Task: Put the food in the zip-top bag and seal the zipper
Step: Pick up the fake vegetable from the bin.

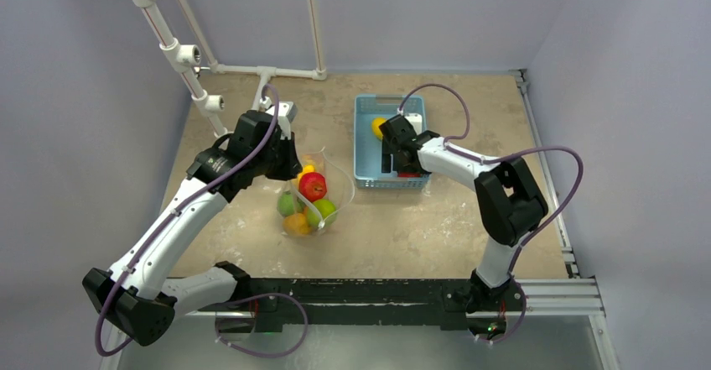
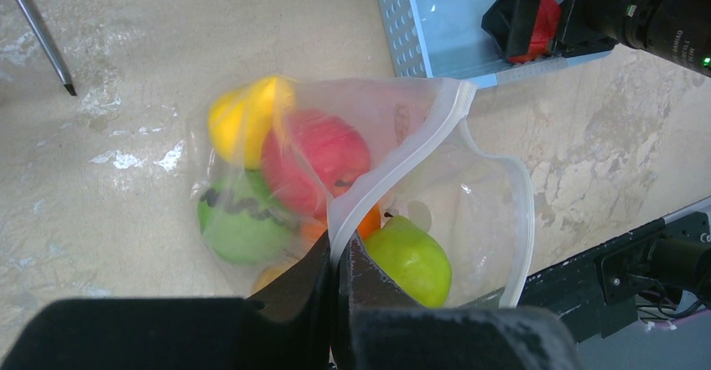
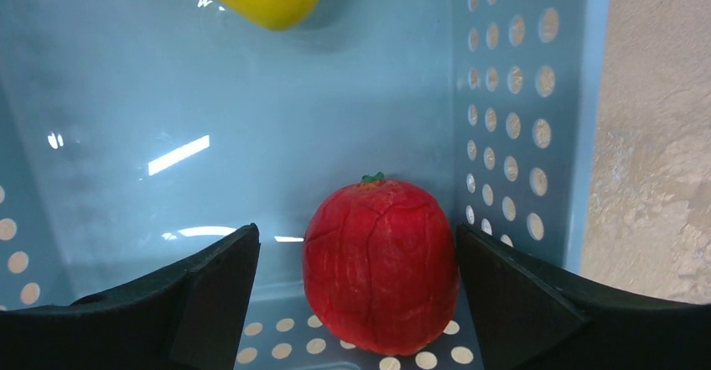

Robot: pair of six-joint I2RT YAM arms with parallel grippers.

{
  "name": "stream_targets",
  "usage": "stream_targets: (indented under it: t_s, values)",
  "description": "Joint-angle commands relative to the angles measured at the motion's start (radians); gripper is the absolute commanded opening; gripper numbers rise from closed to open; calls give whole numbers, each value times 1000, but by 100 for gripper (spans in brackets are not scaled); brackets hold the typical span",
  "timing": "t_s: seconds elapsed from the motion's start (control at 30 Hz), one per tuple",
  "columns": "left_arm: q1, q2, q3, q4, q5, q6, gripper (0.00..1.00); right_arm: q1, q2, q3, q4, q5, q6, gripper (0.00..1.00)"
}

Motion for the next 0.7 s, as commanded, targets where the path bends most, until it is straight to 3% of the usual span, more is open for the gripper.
stream_targets:
  t_s: [0.0, 0.17, 0.43, 0.67]
  values:
    - [-2, 4, -3, 40, -9, 18, 0, -5, 18, 1, 25, 8, -11, 87]
    - [-2, 7, -3, 41, -12, 21, 0, -4, 19, 6, 36, -11, -22, 76]
    - [-2, 10, -1, 45, -9, 16, 0, -4, -18, 42, 21, -25, -28, 35]
    - [-2, 8, -1, 44, -9, 12, 0, -4, -79, 141, -18, 12, -23, 28]
